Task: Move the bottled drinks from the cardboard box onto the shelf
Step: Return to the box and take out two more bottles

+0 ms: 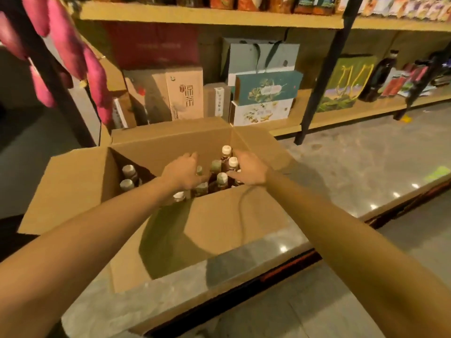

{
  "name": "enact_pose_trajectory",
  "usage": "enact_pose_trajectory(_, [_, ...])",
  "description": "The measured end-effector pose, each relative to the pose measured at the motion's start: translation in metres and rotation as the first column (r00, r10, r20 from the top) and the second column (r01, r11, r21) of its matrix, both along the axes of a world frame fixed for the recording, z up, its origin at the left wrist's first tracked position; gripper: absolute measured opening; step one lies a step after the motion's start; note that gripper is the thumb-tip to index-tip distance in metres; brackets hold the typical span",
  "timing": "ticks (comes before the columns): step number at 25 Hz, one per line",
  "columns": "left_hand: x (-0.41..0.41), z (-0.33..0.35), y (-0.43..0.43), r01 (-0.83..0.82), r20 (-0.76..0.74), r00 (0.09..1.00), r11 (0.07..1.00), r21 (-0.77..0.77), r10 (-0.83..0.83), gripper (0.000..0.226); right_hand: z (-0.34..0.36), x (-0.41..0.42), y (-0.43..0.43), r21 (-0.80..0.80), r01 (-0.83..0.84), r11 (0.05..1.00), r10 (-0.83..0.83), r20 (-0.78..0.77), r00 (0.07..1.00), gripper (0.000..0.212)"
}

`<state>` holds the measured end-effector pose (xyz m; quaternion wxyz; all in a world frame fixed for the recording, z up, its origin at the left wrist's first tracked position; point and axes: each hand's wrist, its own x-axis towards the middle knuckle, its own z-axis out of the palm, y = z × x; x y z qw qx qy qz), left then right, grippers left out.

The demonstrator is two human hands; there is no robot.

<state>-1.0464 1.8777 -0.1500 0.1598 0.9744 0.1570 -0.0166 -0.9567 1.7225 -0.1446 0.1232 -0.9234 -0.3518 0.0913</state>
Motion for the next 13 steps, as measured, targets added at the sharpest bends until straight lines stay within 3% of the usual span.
enact_pose_trajectory(4, [0.027,-0.038,0.047,-0.075,-0.012,0.997,0.985,-0.156,0.074,0.071,-0.037,0.044,0.036,0.127,0.066,0.99,-0.052,-0.116,0.992,0.05])
enact_pose_trajectory(7, [0.043,-0.061,0.065,-0.128,-0.069,0.991,0.948,-0.291,0.113,0.07,-0.061,0.071,0.055,0.195,0.142,0.971,-0.072,-0.326,0.943,0.056])
enact_pose_trajectory(9, [0.053,-0.077,0.072,-0.18,-0.107,0.983,0.907,-0.38,0.15,0.071,-0.074,0.088,0.067,0.187,0.191,0.964,-0.087,-0.456,0.885,0.06])
enact_pose_trajectory(13, [0.072,-0.106,0.084,-0.234,-0.205,0.968,0.827,-0.51,0.148,0.076,-0.089,0.106,0.083,0.06,0.099,0.993,-0.051,-0.542,0.839,0.067])
